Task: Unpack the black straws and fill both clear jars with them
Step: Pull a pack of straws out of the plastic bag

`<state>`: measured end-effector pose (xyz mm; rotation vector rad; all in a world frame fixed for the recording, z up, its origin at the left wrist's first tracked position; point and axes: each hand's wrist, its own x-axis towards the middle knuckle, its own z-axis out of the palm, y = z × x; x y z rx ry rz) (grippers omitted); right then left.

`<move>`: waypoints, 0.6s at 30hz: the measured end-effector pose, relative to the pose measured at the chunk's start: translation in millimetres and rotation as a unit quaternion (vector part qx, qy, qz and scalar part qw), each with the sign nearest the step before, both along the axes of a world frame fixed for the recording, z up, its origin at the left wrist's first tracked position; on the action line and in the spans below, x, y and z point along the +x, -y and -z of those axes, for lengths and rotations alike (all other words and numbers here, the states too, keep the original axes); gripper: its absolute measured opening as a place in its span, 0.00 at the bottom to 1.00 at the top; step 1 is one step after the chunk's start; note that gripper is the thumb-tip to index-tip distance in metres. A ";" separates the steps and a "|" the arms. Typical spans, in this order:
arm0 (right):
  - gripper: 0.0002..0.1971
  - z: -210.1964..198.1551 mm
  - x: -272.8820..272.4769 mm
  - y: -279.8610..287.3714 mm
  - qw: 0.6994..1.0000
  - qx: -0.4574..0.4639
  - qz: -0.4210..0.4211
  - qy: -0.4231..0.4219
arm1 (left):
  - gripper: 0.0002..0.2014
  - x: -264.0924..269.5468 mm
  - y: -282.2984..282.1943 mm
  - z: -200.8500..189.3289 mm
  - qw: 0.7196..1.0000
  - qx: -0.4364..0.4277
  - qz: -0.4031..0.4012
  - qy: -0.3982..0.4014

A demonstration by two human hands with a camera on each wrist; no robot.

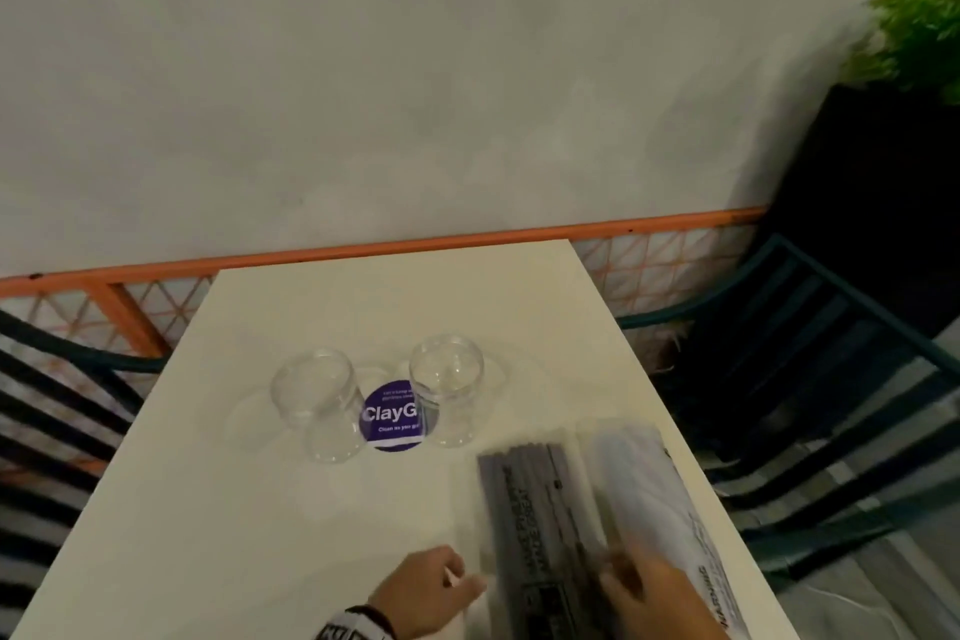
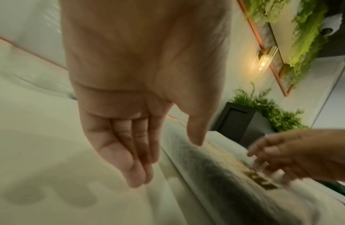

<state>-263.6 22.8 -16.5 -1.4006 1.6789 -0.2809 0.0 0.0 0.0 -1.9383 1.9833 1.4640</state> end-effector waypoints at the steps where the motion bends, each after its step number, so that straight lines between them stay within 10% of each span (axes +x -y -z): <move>1: 0.42 -19.3 9.4 2.0 0.999 -0.024 -0.007 -0.027 | 0.17 -10.9 4.1 -0.4 1.000 0.001 -0.003 0.008; 5: 0.29 -18.5 17.6 13.5 0.999 0.044 0.009 -0.011 | 0.23 -43.3 7.6 12.9 0.999 -0.012 -0.026 -0.025; 11: 0.44 -17.7 22.6 24.8 0.994 0.059 0.032 0.090 | 0.11 -38.4 -6.3 19.4 0.987 0.012 -0.069 -0.145; 15: 0.20 -33.3 39.8 26.7 0.988 0.060 -0.054 0.131 | 0.15 -14.9 -22.6 16.2 0.983 0.006 -0.096 -0.157; 18: 0.25 -45.3 55.5 28.5 0.988 0.010 -0.096 0.118 | 0.22 4.3 -33.3 -0.4 0.975 -0.056 -0.164 -0.139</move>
